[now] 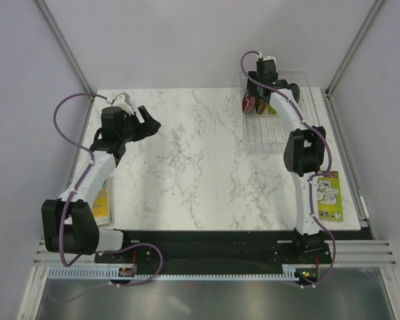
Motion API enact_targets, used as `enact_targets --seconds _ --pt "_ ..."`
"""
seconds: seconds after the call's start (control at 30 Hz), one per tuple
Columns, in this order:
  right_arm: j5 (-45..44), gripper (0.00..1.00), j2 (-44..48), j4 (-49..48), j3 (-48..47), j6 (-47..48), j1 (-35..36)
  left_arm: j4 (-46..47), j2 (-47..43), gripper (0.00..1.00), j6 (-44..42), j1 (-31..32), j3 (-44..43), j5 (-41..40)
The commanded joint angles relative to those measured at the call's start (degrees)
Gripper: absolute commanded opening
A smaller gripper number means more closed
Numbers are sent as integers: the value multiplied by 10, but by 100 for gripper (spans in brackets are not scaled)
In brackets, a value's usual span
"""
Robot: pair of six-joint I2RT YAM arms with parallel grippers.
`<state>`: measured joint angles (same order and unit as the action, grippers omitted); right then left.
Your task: Unload the plates from the dish rack
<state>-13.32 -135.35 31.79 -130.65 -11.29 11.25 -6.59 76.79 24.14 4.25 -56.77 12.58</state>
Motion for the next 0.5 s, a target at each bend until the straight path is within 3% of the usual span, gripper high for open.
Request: enact_targets --seconds 0.0,0.1,0.13,0.23,0.27,0.33,0.47 --pt "-32 73 -14 -44 -37 29 5 59 11 88 0 9 -4 2" --pt "-33 64 -36 -48 -45 39 5 61 20 88 1 13 -6 0" --pt "-34 43 -40 -50 -48 43 7 61 21 88 1 15 -4 0" --pt "-40 15 -48 -56 -53 57 10 61 20 88 -1 20 -1 -4" --pt "-43 9 -48 -57 -54 63 12 61 19 88 -1 22 0 -6" --pt "-59 2 -44 -61 -51 79 24 61 15 88 -3 24 3 -13" --pt "-149 0 -26 -84 -44 124 60 56 7 87 -7 29 8 -29"
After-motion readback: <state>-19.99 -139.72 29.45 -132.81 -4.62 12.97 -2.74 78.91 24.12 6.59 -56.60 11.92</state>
